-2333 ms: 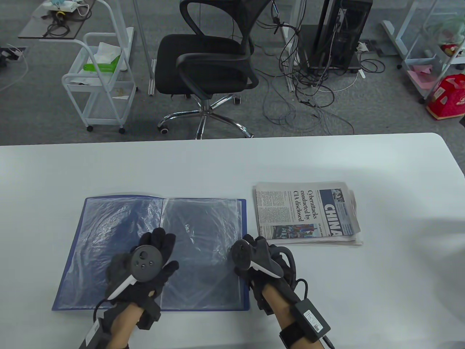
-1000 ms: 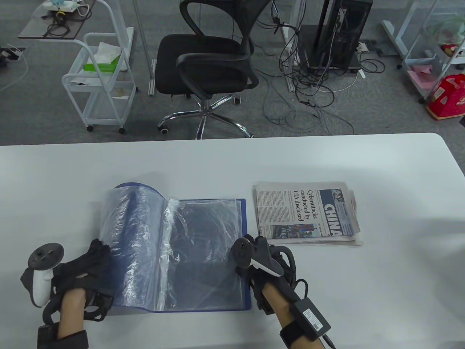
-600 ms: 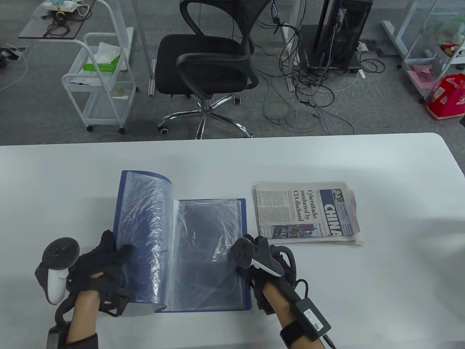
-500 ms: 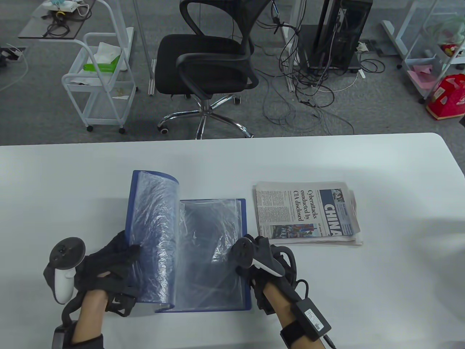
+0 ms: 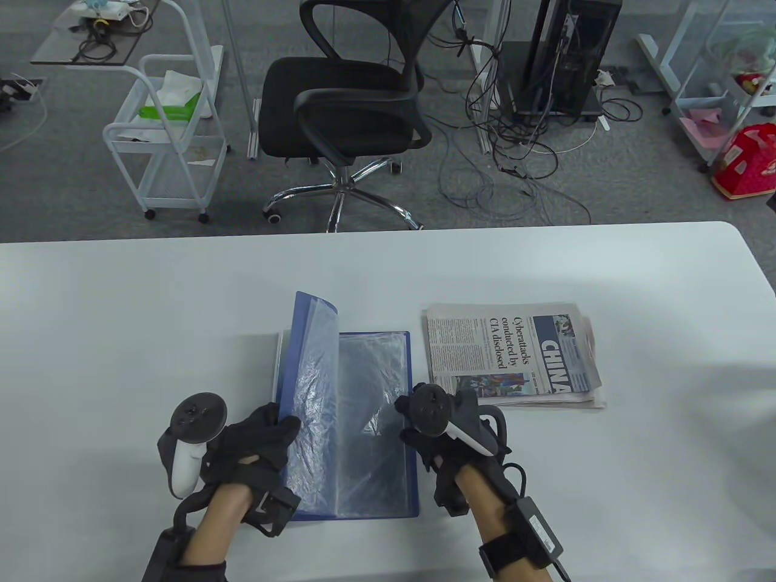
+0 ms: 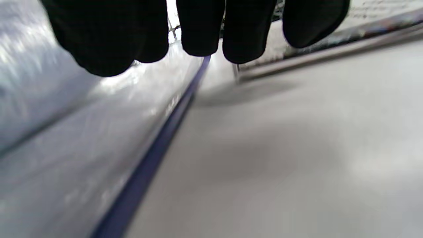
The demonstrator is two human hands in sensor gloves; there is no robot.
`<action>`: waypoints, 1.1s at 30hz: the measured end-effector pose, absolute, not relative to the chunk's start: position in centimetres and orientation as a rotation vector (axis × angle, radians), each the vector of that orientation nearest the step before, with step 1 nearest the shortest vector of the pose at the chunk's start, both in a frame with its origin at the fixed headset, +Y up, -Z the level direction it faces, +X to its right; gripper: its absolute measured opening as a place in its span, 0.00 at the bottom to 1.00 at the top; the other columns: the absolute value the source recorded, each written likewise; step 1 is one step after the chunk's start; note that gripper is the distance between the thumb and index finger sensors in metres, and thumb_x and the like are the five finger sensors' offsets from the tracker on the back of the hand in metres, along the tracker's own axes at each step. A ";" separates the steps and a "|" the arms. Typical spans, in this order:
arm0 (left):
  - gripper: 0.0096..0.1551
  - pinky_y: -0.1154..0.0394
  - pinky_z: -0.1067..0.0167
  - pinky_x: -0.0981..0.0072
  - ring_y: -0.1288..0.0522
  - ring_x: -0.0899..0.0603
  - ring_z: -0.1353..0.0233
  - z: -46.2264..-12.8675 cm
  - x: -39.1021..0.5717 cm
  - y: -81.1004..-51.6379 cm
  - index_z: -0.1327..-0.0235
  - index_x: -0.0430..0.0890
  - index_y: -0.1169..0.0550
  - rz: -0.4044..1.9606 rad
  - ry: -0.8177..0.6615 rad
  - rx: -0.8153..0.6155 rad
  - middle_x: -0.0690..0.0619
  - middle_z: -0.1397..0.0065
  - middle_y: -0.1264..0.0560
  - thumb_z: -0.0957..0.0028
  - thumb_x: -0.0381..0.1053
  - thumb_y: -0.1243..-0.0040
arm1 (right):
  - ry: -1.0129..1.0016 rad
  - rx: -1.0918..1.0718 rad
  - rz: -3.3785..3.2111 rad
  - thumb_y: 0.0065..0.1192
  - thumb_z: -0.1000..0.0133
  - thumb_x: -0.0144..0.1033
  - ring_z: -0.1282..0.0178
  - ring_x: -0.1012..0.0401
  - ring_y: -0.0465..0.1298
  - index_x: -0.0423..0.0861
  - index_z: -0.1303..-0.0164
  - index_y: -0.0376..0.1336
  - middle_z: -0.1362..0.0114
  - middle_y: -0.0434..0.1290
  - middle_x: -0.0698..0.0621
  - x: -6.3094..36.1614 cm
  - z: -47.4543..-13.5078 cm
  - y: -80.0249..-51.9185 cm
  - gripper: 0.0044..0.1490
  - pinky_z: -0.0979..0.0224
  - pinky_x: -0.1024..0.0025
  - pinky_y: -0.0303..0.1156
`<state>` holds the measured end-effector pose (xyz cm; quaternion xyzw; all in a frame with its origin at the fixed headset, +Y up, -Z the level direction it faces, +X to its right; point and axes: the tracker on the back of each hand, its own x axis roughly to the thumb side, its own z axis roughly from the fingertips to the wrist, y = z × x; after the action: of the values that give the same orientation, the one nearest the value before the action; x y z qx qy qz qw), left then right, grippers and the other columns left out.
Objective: Pull newspapers from file folder
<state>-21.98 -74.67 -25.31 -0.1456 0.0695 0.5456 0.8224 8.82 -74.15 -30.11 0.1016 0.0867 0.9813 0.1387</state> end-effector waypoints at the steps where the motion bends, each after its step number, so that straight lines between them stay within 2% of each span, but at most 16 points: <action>1: 0.25 0.09 0.67 0.56 0.04 0.44 0.65 -25.6 -21.3 -74.6 0.38 0.39 0.21 1.152 0.142 -0.323 0.45 0.44 0.11 0.46 0.48 0.40 | 0.193 0.272 2.824 0.67 0.55 0.51 0.23 0.45 0.70 0.61 0.33 0.64 0.20 0.65 0.49 9.3 -30.2 -73.5 0.36 0.30 0.39 0.67; 8: 0.28 0.09 0.62 0.52 0.04 0.38 0.58 -26.9 -16.1 -74.7 0.34 0.39 0.22 1.074 0.060 -0.406 0.40 0.38 0.13 0.44 0.50 0.42 | -0.134 0.126 2.767 0.65 0.54 0.52 0.24 0.44 0.71 0.60 0.33 0.65 0.21 0.67 0.47 12.6 -30.2 -70.6 0.35 0.31 0.39 0.67; 10: 0.32 0.10 0.58 0.49 0.06 0.35 0.53 -26.8 -14.5 -74.8 0.32 0.40 0.22 1.029 0.024 -0.447 0.37 0.35 0.16 0.44 0.55 0.42 | -0.187 0.109 2.753 0.65 0.54 0.52 0.24 0.44 0.72 0.59 0.33 0.65 0.22 0.68 0.47 13.3 -30.1 -70.2 0.35 0.31 0.39 0.67; 12: 0.42 0.15 0.50 0.40 0.12 0.27 0.44 -26.3 -13.3 -75.0 0.28 0.37 0.24 1.004 0.044 -0.497 0.31 0.30 0.21 0.47 0.64 0.44 | -0.204 0.096 2.724 0.65 0.54 0.52 0.25 0.44 0.72 0.59 0.33 0.65 0.22 0.68 0.47 13.8 -30.1 -69.9 0.35 0.31 0.38 0.67; 13: 0.39 0.16 0.47 0.38 0.14 0.26 0.41 -26.1 -13.1 -75.1 0.29 0.37 0.24 0.986 0.083 -0.508 0.31 0.29 0.22 0.45 0.61 0.47 | -0.205 0.093 2.713 0.65 0.54 0.52 0.25 0.44 0.72 0.59 0.33 0.65 0.22 0.68 0.46 13.9 -30.1 -69.9 0.35 0.31 0.38 0.67; 14: 0.41 0.20 0.45 0.33 0.16 0.23 0.39 -25.6 -12.7 -75.4 0.28 0.35 0.24 0.974 0.139 -0.504 0.28 0.28 0.23 0.46 0.61 0.45 | -0.205 0.089 2.702 0.65 0.54 0.52 0.25 0.44 0.72 0.59 0.33 0.65 0.22 0.68 0.46 13.9 -30.1 -69.8 0.36 0.31 0.38 0.67; 16: 0.41 0.21 0.44 0.34 0.17 0.24 0.38 -25.4 -12.7 -75.4 0.29 0.32 0.24 0.962 0.119 -0.479 0.26 0.28 0.24 0.46 0.59 0.44 | -0.206 0.091 2.699 0.65 0.54 0.52 0.25 0.44 0.72 0.59 0.33 0.65 0.22 0.68 0.46 13.9 -30.0 -69.7 0.36 0.31 0.38 0.67; 21: 0.43 0.30 0.41 0.25 0.27 0.15 0.33 -25.2 -13.8 -73.7 0.24 0.32 0.28 1.043 0.026 -0.487 0.24 0.24 0.30 0.47 0.56 0.43 | -0.226 0.105 2.697 0.65 0.54 0.52 0.24 0.44 0.71 0.59 0.33 0.64 0.22 0.68 0.46 13.8 -30.0 -69.5 0.36 0.31 0.38 0.67; 25: 0.42 0.34 0.38 0.24 0.31 0.15 0.29 -25.0 -16.3 -69.9 0.21 0.36 0.29 0.951 -0.087 -0.331 0.28 0.20 0.31 0.47 0.56 0.42 | -0.289 0.114 2.692 0.64 0.54 0.53 0.23 0.44 0.70 0.60 0.33 0.64 0.22 0.68 0.47 13.6 -29.7 -69.0 0.35 0.30 0.37 0.66; 30: 0.40 0.38 0.33 0.24 0.35 0.17 0.24 -23.9 -19.9 -65.3 0.20 0.44 0.28 0.694 -0.230 0.015 0.34 0.17 0.32 0.47 0.56 0.41 | -0.419 0.126 2.711 0.63 0.53 0.53 0.21 0.44 0.68 0.61 0.32 0.63 0.20 0.67 0.48 13.3 -29.1 -68.3 0.36 0.28 0.36 0.64; 33: 0.40 0.39 0.32 0.24 0.35 0.19 0.22 -22.6 -21.5 -64.5 0.20 0.46 0.28 0.545 -0.249 0.163 0.37 0.16 0.32 0.47 0.57 0.41 | -0.515 0.143 2.752 0.63 0.53 0.54 0.19 0.44 0.66 0.62 0.32 0.63 0.20 0.66 0.49 13.0 -28.6 -67.9 0.36 0.27 0.36 0.62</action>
<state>-21.53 -64.46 -22.65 0.0803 -0.1226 0.2682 0.9521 12.95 -67.88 -28.63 0.0502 -0.1812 0.9676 0.1684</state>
